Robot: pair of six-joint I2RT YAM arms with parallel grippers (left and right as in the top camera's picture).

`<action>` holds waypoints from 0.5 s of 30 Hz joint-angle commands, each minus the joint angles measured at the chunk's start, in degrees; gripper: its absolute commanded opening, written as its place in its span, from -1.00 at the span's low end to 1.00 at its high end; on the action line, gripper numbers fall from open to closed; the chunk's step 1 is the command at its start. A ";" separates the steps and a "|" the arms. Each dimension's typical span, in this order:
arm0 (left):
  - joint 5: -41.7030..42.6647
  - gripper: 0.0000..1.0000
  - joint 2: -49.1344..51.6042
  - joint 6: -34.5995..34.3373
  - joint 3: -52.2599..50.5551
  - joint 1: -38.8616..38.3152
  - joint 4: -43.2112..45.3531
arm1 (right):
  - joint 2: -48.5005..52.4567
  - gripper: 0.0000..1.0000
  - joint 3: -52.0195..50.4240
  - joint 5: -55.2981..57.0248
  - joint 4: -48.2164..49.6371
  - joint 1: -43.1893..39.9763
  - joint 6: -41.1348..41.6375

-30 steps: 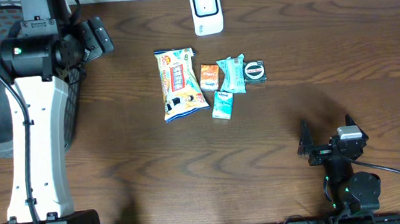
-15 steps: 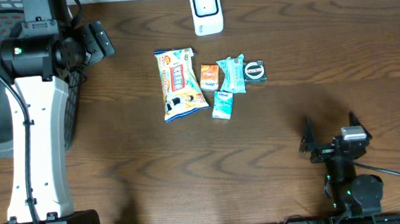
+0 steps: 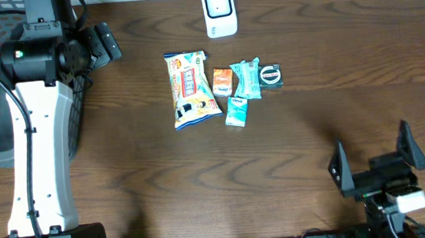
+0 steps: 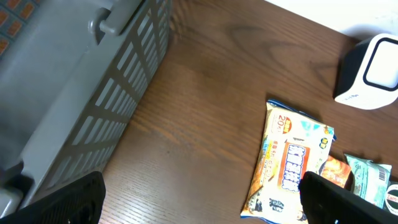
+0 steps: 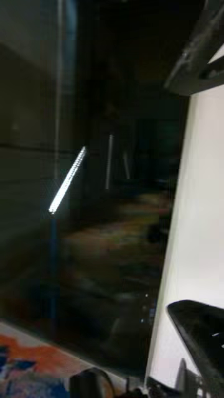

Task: Scan the item barcode
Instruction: 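Reach the right gripper to the yellow snack bag and grasp it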

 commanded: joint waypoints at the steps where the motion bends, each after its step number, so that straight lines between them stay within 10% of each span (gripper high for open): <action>1: -0.94 0.95 0.02 -0.11 0.20 -0.07 -0.13 | 3.63 0.99 5.51 -2.78 -1.42 -0.46 -1.86; 15: -0.94 0.95 0.02 -0.11 0.17 -0.07 -0.13 | 53.81 0.98 55.60 -17.16 -47.91 1.07 -15.69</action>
